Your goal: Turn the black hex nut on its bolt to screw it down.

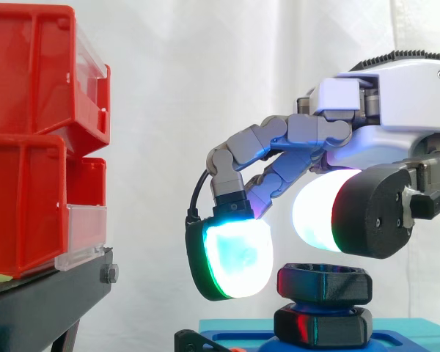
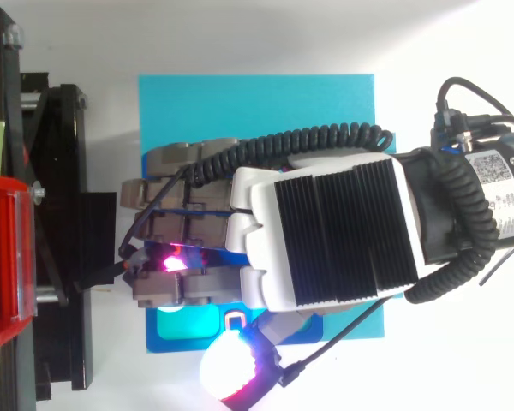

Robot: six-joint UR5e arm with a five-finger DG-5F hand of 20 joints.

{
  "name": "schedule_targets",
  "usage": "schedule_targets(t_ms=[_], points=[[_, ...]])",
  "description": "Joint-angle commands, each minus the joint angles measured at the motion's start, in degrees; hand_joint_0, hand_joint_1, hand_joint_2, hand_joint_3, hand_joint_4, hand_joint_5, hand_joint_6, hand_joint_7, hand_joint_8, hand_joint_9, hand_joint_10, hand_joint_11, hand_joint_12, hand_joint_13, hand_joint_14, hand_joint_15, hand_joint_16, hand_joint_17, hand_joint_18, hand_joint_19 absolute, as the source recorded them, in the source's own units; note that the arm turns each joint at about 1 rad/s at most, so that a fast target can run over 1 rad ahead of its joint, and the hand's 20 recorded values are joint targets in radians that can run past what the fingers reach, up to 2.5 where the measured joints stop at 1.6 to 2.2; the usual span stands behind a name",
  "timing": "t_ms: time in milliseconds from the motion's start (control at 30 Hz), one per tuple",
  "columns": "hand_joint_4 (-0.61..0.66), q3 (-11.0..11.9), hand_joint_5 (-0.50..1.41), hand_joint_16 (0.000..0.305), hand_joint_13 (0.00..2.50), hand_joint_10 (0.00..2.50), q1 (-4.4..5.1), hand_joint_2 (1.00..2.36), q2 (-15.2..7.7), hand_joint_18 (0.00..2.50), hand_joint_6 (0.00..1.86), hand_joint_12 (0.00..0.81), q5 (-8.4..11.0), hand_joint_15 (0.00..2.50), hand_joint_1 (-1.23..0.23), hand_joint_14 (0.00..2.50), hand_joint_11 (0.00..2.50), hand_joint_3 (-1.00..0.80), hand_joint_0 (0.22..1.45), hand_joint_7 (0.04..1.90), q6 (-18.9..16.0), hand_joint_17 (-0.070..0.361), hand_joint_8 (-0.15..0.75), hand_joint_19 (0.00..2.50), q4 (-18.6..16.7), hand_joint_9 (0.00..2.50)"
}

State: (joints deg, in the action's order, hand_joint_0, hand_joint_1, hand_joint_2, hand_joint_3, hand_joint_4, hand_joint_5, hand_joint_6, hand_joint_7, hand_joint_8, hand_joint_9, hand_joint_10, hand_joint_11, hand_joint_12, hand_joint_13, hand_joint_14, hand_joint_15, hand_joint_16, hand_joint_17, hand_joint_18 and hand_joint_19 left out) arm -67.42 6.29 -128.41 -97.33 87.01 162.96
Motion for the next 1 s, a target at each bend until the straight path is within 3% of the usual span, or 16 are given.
schedule_targets(t_ms=[0, 500, 667, 967], points=[[0.23, 0.0, -0.04, 0.042, 0.69, 0.00, 0.13, 1.00, 0.0, 0.63, 0.64, 0.323, -0.06, 0.12, -0.34, 0.00, 0.19, -0.50, 0.54, 1.20, 0.0, 0.094, 0.308, 0.26, 0.0, 0.77], [0.21, 0.0, -0.04, 0.041, 0.69, 0.01, 0.04, 1.00, 0.0, 0.63, 0.66, 0.322, -0.06, 0.13, -0.33, 0.00, 0.19, -0.50, 0.54, 1.20, 0.4, 0.093, 0.305, 0.26, 0.4, 0.77], [0.21, 0.0, -0.04, 0.041, 0.70, 0.00, -0.22, 1.00, 0.0, 0.63, 0.67, 0.322, -1.29, 0.12, -0.33, 0.00, 0.19, -0.50, 0.54, 1.19, 0.5, 0.093, 0.308, 0.26, 0.6, 0.78], [0.21, 0.0, -0.04, 0.041, 0.70, 0.00, -0.49, 1.00, 0.0, 0.63, 0.67, 0.321, -1.46, 0.13, -0.33, 0.00, 0.20, -0.50, 0.54, 1.19, 0.7, 0.092, 0.306, 0.26, 0.5, 0.79]])
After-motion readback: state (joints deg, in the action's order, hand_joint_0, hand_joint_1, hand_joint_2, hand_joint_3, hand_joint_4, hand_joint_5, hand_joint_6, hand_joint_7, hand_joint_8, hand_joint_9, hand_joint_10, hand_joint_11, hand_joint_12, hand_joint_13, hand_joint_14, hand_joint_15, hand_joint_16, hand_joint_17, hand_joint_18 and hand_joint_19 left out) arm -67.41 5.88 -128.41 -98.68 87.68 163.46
